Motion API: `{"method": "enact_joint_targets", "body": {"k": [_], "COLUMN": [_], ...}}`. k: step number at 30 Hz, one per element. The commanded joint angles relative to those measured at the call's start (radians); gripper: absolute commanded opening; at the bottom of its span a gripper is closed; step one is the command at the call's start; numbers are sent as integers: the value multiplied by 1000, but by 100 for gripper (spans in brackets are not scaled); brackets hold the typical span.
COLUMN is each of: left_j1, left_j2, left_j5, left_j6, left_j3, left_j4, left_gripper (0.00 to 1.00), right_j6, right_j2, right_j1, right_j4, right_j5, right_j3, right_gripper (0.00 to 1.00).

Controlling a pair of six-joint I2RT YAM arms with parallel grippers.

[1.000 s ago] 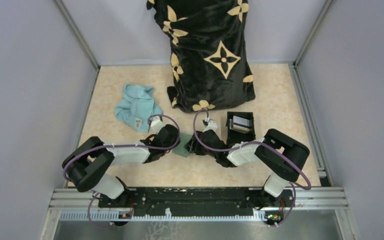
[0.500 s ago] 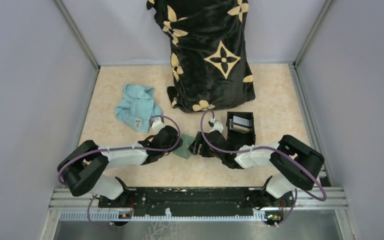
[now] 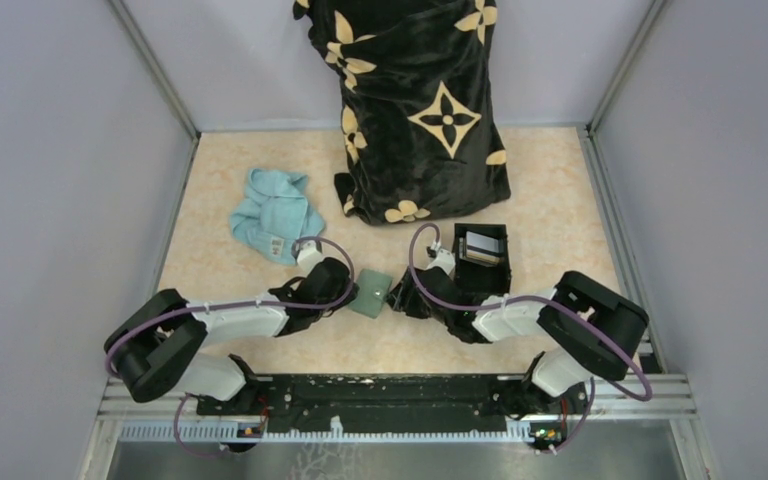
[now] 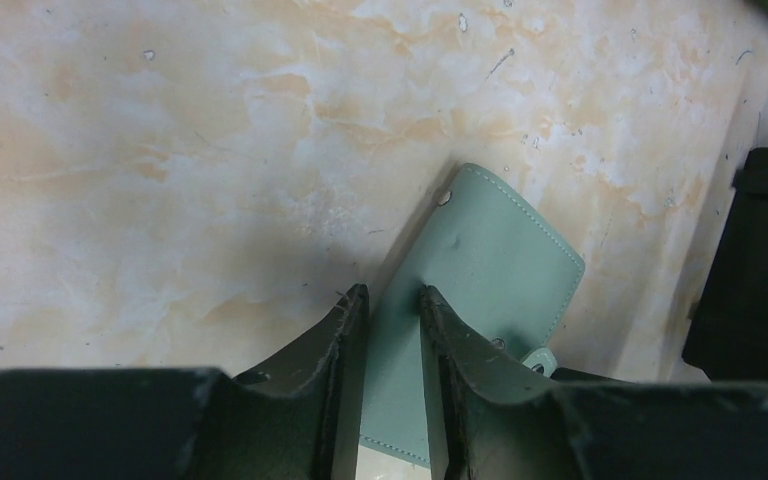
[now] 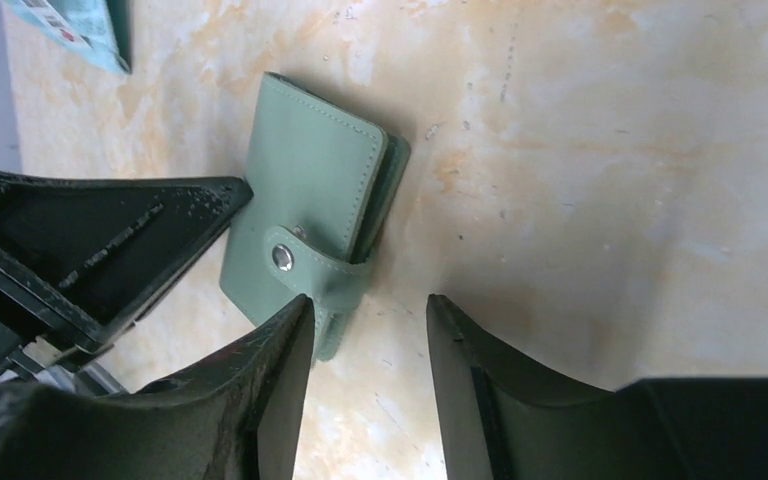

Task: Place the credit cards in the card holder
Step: Close the card holder at the center of the board.

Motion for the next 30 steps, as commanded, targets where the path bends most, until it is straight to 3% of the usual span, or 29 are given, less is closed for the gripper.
{"method": "enact_joint_targets", "body": {"k": [1, 18, 30], "left_j1": [-15, -42, -51], "left_j2": [7, 0, 8], "left_j5": [33, 40, 39], "left_j6": [-5, -26, -34], "left_j3": [-56, -81, -82], "left_j4": [-129, -116, -107], "left_gripper": [33, 32, 32], "right_j6": [64, 203, 245], "right_j2": [90, 128, 113], "right_j1": [21, 47, 47], "right_j4": [26, 202, 200], "right_j5": [-24, 15, 39], "right_j3": [-8, -66, -63], "right_gripper": [46, 40, 41]}}
